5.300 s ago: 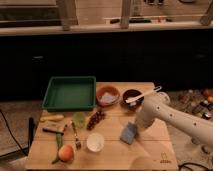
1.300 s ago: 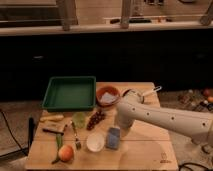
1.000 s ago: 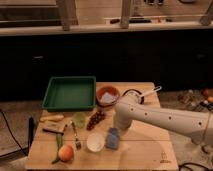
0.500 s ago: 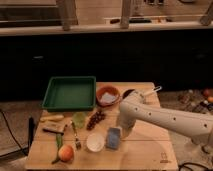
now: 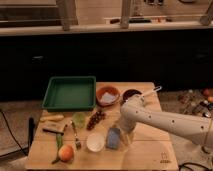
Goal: Place sponge in paper cup
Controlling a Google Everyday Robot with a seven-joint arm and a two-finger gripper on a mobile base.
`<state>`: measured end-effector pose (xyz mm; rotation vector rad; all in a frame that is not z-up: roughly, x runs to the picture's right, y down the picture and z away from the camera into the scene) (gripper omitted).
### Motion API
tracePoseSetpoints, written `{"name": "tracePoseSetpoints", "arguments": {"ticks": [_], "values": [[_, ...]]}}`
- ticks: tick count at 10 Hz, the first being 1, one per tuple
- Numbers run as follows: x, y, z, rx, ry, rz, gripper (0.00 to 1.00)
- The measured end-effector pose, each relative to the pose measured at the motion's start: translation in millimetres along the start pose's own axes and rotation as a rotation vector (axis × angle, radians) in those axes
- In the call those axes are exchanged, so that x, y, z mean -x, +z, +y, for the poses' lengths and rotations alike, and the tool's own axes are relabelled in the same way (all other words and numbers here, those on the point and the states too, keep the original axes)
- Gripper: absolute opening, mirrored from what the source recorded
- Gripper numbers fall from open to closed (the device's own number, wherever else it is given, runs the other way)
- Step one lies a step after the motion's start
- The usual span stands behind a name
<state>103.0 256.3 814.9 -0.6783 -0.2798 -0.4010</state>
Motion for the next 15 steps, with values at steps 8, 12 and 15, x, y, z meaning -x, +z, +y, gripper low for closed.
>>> {"name": "tracePoseSetpoints", "arguments": {"ticks": [8, 12, 15], "values": [[-11.8, 3.8, 6.7, 0.001, 0.056, -0.023, 0.8], [-15.5, 4.5, 8.8, 0.001, 0.073, -0.034, 0.8], [-1.3, 1.1, -0.9, -0.007, -0.019, -0.053, 0.8]]}}
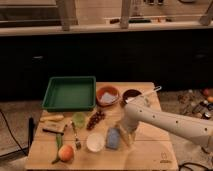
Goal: Place sponge in paper cup
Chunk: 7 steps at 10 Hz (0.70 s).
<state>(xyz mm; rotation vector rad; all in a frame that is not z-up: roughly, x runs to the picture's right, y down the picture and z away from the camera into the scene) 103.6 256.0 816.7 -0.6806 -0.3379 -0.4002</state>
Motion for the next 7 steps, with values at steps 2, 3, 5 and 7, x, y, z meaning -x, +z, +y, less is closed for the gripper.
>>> {"name": "tracePoseSetpoints", "arguments": {"ticks": [2, 3, 5, 7], "values": [[12.6, 0.0, -8.3, 0.008, -0.089, -0.016, 0.8], [18.6, -0.1, -12.8, 0.012, -0.133, -0.024, 0.8], [28.5, 0.8, -19.4, 0.028, -0.198, -0.035, 0.78], [37.4, 3.4, -23.5, 0.045, -0.234, -0.036, 0.62]]}}
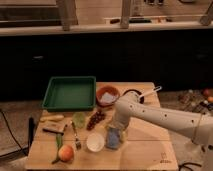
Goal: Place sponge in paper cup
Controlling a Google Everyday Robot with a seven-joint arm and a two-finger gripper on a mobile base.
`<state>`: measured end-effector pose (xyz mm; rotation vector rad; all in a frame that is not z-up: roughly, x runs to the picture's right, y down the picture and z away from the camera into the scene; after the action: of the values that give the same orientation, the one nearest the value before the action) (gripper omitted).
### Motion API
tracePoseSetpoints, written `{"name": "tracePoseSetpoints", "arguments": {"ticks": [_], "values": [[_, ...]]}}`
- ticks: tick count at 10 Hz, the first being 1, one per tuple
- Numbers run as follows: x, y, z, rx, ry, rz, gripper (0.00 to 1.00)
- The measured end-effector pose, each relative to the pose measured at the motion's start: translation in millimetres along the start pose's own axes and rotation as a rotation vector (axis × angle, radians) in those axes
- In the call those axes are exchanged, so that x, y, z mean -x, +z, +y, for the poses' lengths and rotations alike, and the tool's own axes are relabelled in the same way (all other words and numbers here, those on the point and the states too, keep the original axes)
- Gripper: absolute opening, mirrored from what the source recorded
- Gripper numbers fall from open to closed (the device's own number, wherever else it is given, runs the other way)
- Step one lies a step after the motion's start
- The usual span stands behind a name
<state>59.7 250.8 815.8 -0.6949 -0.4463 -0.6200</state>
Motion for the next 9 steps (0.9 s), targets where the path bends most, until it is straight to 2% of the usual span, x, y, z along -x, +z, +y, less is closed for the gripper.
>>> {"name": "tracePoseSetpoints", "arguments": {"ticks": [5, 6, 7, 9], "values": [[-1.4, 2.1, 3.5, 0.027, 0.018, 0.013, 0.12], [-3.7, 1.4, 5.6, 0.03, 0.024, 0.017, 0.05], [-6.4, 0.5, 7.4, 0.034, 0.028, 0.021, 0.0], [-14.7, -2.9, 12.7, 0.041, 0.039, 0.03, 0.0]]}}
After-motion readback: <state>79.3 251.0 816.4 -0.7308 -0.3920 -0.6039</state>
